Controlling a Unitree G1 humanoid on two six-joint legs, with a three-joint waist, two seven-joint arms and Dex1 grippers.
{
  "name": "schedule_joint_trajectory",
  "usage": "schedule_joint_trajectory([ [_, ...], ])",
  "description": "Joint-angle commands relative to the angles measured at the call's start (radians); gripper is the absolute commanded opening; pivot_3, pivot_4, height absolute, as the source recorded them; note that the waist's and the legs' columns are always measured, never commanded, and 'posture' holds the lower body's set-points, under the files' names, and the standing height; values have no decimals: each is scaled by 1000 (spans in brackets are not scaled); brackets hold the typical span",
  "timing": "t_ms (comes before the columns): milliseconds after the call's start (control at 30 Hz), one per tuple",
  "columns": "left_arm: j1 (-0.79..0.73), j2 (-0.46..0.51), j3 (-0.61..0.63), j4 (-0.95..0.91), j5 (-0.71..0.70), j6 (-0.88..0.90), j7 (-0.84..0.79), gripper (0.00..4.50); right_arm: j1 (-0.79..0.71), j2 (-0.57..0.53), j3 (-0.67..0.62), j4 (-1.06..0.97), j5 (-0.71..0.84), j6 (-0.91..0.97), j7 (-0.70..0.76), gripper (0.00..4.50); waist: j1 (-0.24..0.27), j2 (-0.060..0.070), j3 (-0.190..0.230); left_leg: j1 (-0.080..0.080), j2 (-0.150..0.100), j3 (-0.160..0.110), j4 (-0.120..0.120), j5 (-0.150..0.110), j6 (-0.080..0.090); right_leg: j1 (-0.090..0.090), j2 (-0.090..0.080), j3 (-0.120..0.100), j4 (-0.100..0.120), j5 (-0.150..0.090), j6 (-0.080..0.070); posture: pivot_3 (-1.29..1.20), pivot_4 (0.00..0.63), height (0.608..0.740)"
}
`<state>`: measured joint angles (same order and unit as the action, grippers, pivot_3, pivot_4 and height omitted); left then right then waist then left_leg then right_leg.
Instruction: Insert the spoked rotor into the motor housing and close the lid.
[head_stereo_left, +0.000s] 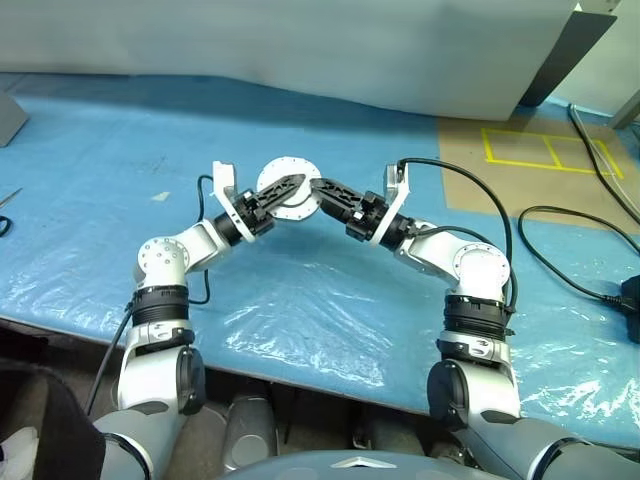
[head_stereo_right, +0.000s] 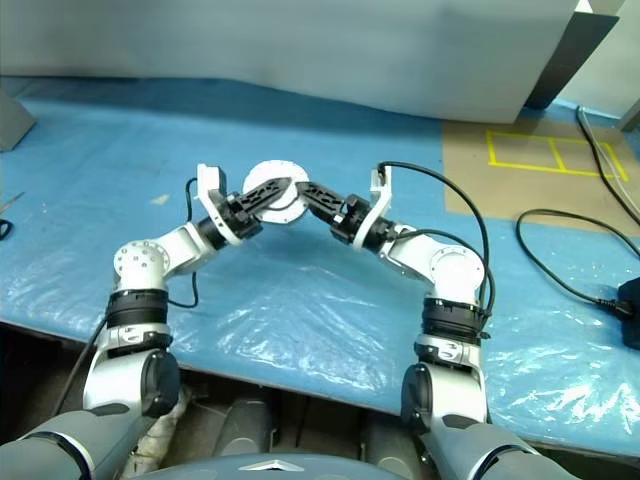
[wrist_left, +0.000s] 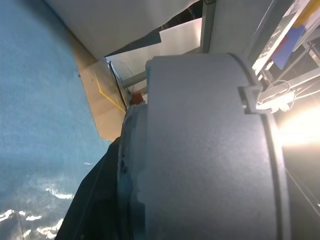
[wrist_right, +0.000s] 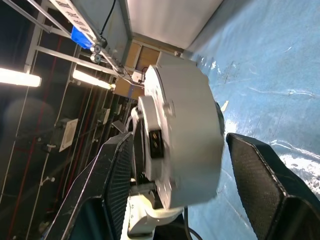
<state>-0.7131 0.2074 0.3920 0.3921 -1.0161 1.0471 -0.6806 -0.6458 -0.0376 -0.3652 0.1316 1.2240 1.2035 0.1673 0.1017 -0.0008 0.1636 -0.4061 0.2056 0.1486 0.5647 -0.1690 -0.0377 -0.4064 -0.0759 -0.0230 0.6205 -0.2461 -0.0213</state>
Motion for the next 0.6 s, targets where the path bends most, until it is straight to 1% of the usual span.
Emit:
schedule_joint_trajectory([
  [33,-85,70,72,38,18,-133,-21,2405,-14,-6,9,-13,22,-4,9,3102,-3,0,0,0,0,0,0,0,0,0,0,0,0,0,0,0,150,740],
  [133,-123,157,95,138,98,-280,-23,2405,-11,-9,11,-14,16,-11,7,3102,-8,0,0,1,0,0,0,0,0,0,0,0,0,0,0,0,150,740],
  [200,-123,208,90,198,163,-369,-23,2405,-10,-17,12,-18,7,-19,10,3102,-7,0,0,1,0,0,-1,0,0,0,1,0,0,0,0,0,150,740],
  [300,-117,256,77,294,237,-459,-34,2405,-9,-29,16,-21,-14,-39,16,3102,-2,0,0,0,0,0,-2,0,0,0,0,0,-3,0,0,0,150,740],
  [400,-121,266,57,395,302,-502,-35,2405,-3,-41,26,-27,-26,-58,46,3102,14,0,0,-2,0,-1,-2,0,0,0,0,-3,-4,0,0,0,150,740],
  [500,-130,244,39,442,332,-495,-54,2405,-2,-42,43,-31,-34,-54,62,3102,26,0,0,-3,0,-1,0,0,0,0,0,-3,-3,0,0,0,150,740],
  [600,-139,217,39,505,356,-503,-55,2405,-4,-48,59,-29,-49,-54,73,3102,27,0,0,-3,0,-2,1,0,0,0,-1,-3,-1,0,0,0,150,740],
])
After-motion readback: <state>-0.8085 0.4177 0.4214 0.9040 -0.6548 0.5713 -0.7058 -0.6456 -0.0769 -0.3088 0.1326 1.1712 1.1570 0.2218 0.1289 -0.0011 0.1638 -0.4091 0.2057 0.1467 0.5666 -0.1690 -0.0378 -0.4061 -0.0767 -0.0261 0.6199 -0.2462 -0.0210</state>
